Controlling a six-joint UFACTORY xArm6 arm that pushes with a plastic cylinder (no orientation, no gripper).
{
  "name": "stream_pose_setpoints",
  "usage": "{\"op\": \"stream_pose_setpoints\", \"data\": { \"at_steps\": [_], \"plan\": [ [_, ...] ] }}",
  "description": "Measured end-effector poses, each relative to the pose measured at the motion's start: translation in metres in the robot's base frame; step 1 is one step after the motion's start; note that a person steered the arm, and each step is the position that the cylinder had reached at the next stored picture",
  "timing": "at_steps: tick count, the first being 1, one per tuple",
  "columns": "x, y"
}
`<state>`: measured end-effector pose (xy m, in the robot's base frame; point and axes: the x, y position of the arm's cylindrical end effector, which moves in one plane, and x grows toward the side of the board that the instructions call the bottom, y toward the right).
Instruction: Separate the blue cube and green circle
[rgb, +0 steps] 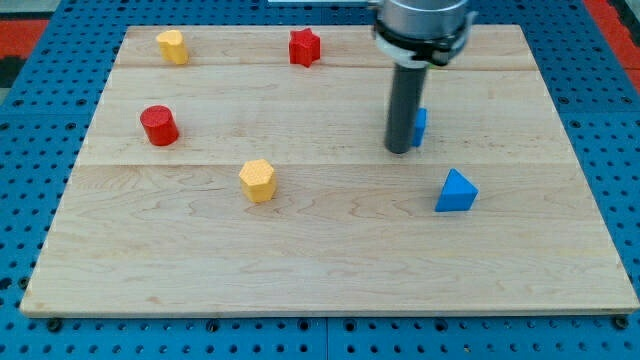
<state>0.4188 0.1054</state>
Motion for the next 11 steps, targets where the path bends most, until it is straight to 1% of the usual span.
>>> {"op": "stream_pose_setpoints", "data": {
  "at_steps": [1,2,3,4,5,6,7,8,9,10,11],
  "plan": [
    [-0.001,0.044],
    [-0.004,0.072],
    [-0.029,0.081],
    [-0.089,0.096],
    [-0.101,0.048],
    [-0.072,0.038],
    [-0.071,-0.026],
    [-0.072,-0.043],
    [-0.038,-0.041],
    [-0.031,0.004],
    [-0.031,-0.038]
  ]
}}
